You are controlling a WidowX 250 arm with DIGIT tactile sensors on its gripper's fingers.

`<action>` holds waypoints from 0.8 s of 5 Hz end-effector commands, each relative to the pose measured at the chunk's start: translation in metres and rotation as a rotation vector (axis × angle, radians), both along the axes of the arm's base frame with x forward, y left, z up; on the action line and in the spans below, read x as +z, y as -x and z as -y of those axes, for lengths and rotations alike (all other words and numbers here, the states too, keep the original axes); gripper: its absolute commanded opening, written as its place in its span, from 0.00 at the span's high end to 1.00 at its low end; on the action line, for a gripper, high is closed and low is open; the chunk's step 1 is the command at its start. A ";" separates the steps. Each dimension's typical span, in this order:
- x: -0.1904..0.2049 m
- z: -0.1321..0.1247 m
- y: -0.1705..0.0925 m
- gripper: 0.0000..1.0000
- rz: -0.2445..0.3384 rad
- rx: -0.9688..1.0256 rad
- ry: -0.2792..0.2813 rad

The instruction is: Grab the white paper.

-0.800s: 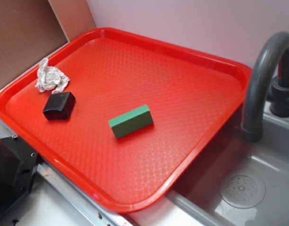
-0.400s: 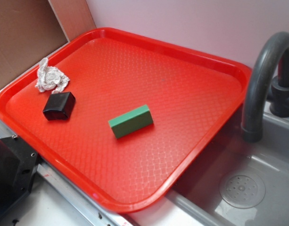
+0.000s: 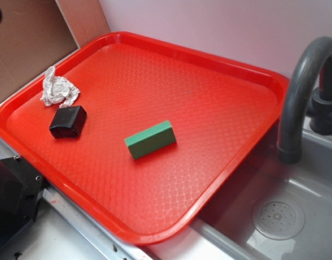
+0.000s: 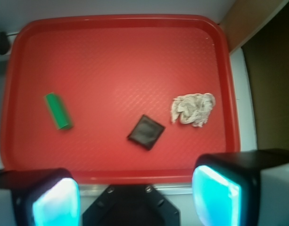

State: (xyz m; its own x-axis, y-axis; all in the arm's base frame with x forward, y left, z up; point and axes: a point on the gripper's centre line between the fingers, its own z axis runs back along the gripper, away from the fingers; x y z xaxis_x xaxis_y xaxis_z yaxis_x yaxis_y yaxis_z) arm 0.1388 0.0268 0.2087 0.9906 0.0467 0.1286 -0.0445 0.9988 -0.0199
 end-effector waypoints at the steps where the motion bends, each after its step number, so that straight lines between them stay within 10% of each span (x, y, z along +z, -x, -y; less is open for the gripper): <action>1: -0.043 -0.044 -0.023 0.00 -0.003 0.114 -0.086; 4: -0.113 -0.068 -0.033 0.00 -0.037 0.221 -0.125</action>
State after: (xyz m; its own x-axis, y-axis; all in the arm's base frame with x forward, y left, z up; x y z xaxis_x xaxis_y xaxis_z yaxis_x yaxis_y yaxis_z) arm 0.1717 0.0895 0.0878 0.9670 0.2421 0.0790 -0.2492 0.9634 0.0987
